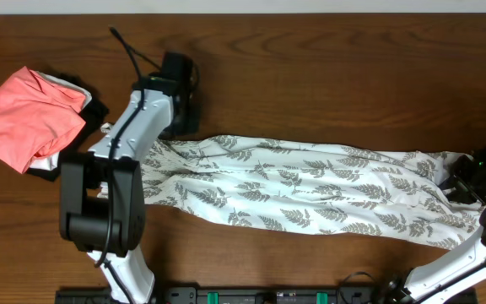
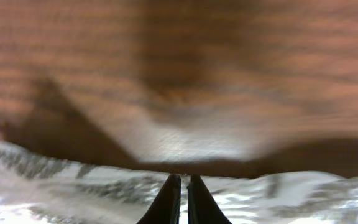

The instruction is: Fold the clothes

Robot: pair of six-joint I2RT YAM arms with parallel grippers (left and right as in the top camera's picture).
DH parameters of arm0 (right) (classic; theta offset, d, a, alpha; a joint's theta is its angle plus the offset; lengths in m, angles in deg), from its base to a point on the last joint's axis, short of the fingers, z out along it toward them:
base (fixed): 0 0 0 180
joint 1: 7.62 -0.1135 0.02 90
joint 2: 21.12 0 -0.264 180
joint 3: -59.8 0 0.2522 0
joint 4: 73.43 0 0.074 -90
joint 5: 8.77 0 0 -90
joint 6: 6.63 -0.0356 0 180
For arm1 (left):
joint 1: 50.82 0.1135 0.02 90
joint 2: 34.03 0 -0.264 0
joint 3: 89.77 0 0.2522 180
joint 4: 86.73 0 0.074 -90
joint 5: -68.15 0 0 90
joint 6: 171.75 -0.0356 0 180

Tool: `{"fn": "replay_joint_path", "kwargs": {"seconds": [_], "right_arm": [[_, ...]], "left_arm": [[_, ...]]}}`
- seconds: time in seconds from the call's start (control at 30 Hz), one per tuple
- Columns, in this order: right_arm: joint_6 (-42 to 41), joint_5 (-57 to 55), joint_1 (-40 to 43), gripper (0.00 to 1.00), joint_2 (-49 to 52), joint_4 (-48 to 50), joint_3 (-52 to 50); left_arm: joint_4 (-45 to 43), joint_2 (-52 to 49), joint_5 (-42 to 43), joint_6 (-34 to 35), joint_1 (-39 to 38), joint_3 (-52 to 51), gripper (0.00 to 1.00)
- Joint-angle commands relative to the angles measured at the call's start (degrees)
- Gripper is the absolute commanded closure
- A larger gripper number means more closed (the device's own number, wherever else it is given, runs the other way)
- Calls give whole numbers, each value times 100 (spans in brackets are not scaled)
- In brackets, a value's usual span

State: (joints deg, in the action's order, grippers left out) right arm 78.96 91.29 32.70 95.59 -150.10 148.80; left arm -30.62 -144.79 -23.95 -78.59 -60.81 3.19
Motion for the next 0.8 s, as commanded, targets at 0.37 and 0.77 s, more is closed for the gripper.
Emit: {"fn": "replay_joint_path", "kwargs": {"seconds": [0.37,0.77], "right_arm": [[-26,9,-26,73,175,203,-155],[-22,70,-26,72,175,203,-153]], "left_arm": [[1379,-83,-133,210,975,-260,94],[614,-85,-142,293,994,-785,92]]}}
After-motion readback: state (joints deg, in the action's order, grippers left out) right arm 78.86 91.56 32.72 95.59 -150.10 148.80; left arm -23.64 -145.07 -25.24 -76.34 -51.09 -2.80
